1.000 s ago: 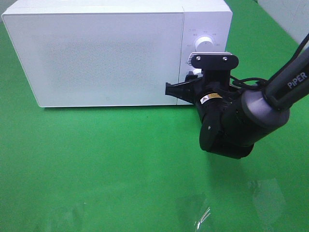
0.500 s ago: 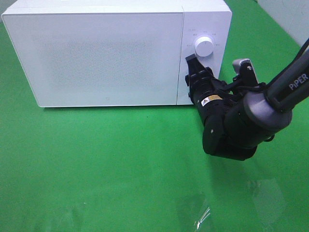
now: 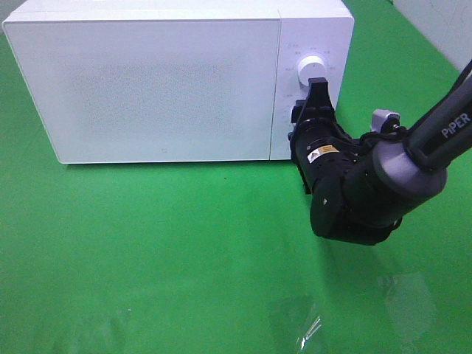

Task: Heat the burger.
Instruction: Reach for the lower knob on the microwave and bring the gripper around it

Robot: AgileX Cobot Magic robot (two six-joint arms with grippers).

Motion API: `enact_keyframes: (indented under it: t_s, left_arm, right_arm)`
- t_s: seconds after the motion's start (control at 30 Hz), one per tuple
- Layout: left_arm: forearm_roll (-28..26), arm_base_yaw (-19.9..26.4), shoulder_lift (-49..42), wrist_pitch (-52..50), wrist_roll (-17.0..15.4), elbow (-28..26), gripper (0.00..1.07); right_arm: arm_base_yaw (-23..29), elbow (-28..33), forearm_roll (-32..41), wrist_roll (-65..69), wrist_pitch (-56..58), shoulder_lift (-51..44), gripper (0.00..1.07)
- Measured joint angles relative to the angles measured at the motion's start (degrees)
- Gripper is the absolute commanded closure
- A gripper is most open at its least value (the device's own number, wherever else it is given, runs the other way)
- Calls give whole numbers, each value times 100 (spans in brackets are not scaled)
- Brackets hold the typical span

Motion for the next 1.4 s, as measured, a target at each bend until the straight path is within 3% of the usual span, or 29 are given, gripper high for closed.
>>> enact_keyframes:
  t_s: [0.57, 0.8, 0.9, 0.93, 0.97, 1.13, 1.4]
  left_arm:
    - [0, 0, 0, 0, 0, 0, 6]
    - [0, 0, 0, 0, 0, 0, 6]
    - [0, 0, 0, 0, 0, 0, 6]
    - [0, 0, 0, 0, 0, 0, 6]
    - [0, 0, 0, 0, 0, 0, 6]
    - [0, 0, 0, 0, 0, 0, 6]
    - [0, 0, 0, 0, 0, 0, 6]
  right_arm:
    - [0, 0, 0, -120, -6, 0, 101]
    - [0, 0, 63, -367, -6, 0, 86]
    - [6, 0, 103, -573, -6, 0, 70]
    - [6, 0, 103, -573, -6, 0, 70]
    - [6, 0, 109, -602, -6, 0, 61]
    - [52, -23, 11, -756, 57, 0, 46]
    - [63, 17, -183, -1112, 189, -183, 36]
